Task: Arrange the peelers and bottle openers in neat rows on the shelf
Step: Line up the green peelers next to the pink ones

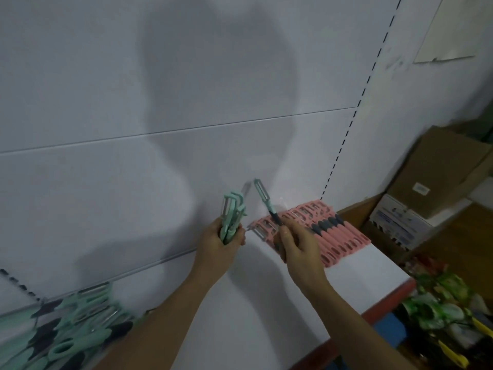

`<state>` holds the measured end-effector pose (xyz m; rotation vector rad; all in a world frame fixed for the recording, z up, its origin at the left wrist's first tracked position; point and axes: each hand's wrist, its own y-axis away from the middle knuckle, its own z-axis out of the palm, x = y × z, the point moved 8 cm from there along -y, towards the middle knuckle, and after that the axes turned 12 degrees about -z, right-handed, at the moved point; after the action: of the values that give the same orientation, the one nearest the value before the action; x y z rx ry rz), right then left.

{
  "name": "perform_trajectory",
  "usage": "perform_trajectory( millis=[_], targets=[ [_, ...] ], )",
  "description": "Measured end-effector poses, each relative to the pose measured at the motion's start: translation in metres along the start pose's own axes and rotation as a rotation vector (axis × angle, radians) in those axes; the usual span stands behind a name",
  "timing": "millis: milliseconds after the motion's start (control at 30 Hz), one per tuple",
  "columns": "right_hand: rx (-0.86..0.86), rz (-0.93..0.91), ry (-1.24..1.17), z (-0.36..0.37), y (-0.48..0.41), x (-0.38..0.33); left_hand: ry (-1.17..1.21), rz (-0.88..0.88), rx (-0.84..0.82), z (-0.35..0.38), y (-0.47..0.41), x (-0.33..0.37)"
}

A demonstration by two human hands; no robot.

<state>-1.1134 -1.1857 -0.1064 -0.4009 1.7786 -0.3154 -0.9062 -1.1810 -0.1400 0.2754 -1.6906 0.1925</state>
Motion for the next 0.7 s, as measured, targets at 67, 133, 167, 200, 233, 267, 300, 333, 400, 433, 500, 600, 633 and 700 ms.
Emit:
perform_trajectory(
  millis=[67,133,167,200,233,267,300,333,400,433,500,600,633,700],
  targets=[
    [0.024,0.000,0.130,-0.003,0.001,0.005,0.090,0.030,0.010,0.002,-0.001,0.004],
    [0.021,-0.074,0.351,-0.005,0.003,0.002,0.245,0.079,0.009,0.002,0.001,0.012],
    [0.010,-0.126,0.438,-0.004,0.004,-0.001,0.282,0.102,-0.003,0.005,0.000,0.013],
    [-0.012,-0.179,0.510,-0.003,0.005,-0.003,0.280,0.114,-0.013,0.008,0.001,0.011],
    [-0.034,-0.235,0.583,-0.001,0.008,-0.003,0.257,0.111,-0.018,0.012,0.002,0.007],
    [-0.049,-0.284,0.652,0.001,0.013,-0.002,0.233,0.099,-0.020,0.014,0.003,0.001],
    [-0.057,-0.316,0.712,0.002,0.017,-0.001,0.220,0.087,-0.022,0.016,0.004,-0.004],
    [-0.066,-0.327,0.756,0.003,0.019,0.001,0.221,0.078,-0.030,0.017,0.003,-0.006],
    [-0.092,-0.309,0.796,0.006,0.021,0.006,0.240,0.064,-0.050,0.017,-0.001,-0.009],
    [-0.109,-0.285,0.803,0.008,0.022,0.010,0.257,0.055,-0.056,0.016,-0.004,-0.011],
    [-0.138,-0.243,0.814,0.011,0.025,0.015,0.289,0.036,-0.067,0.015,-0.007,-0.012],
    [-0.136,-0.216,0.810,0.009,0.024,0.019,0.304,0.019,-0.090,0.018,-0.006,-0.013],
    [-0.127,-0.216,0.810,0.009,0.024,0.019,0.300,0.018,-0.098,0.018,-0.006,-0.012],
    [-0.106,-0.216,0.808,0.008,0.024,0.019,0.294,0.010,-0.122,0.019,-0.006,-0.011]
  ],
)
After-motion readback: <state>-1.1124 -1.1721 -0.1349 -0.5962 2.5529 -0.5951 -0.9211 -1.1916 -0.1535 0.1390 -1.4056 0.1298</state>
